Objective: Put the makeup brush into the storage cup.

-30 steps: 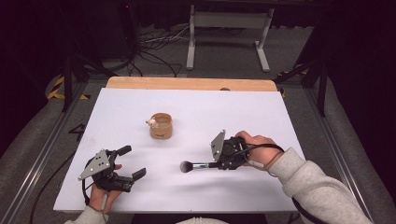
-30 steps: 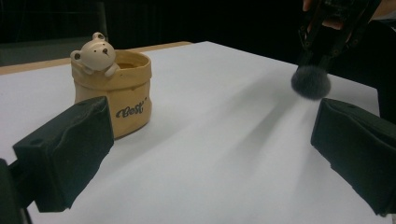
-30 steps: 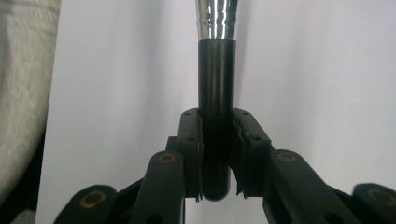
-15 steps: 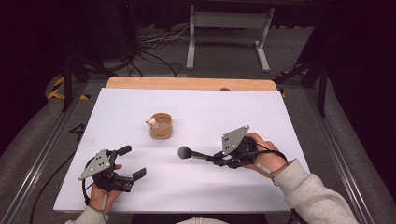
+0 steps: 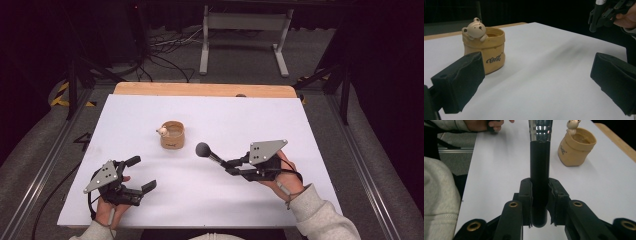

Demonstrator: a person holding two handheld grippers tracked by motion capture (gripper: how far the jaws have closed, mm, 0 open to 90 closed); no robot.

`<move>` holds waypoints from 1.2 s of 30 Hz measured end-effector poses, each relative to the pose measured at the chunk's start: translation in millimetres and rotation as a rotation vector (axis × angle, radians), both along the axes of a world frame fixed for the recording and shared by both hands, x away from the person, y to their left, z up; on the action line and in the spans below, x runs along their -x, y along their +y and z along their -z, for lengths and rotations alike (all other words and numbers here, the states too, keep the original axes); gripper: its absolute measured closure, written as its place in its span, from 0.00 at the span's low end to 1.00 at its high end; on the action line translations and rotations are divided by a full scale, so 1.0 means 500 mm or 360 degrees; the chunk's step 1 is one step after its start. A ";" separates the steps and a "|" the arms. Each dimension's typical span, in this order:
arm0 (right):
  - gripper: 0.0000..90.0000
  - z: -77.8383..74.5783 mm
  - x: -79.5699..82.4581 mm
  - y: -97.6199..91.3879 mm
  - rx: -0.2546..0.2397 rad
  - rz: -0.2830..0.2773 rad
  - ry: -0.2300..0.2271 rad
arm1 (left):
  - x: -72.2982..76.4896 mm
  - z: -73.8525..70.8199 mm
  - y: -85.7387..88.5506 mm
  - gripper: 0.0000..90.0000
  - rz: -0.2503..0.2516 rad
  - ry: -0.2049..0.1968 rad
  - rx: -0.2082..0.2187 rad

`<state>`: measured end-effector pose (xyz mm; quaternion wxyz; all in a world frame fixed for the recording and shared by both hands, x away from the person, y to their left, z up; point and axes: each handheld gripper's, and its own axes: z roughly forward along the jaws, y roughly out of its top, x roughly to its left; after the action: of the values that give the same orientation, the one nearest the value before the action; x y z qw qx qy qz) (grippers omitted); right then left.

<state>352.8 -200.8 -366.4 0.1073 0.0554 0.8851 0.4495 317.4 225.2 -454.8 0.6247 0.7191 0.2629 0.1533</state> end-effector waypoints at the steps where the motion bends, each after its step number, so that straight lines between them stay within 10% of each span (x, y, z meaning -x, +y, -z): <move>1: 0.83 0.004 0.002 -0.001 -0.0024 0.0007 -0.0006 | 0.000 0.000 0.000 0.00 0.0000 0.0001 0.0003; 14: 0.83 0.051 0.016 0.004 -0.0295 0.0072 0.0007 | 0.002 -0.003 0.000 0.00 0.0003 -0.0006 0.0003; 21: 0.83 0.084 0.025 0.009 -0.0516 0.0098 -0.0003 | 0.004 -0.016 -0.018 0.00 0.0130 -0.0028 -0.0017; 36: 0.83 0.103 0.032 0.016 -0.0606 0.0089 -0.0040 | -0.012 -0.055 -0.055 0.00 0.0328 -0.0041 0.0038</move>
<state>336.7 -192.6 -417.7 0.1184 0.0937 0.7807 0.6064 323.4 197.6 -427.5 0.6491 0.7328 0.1812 0.0942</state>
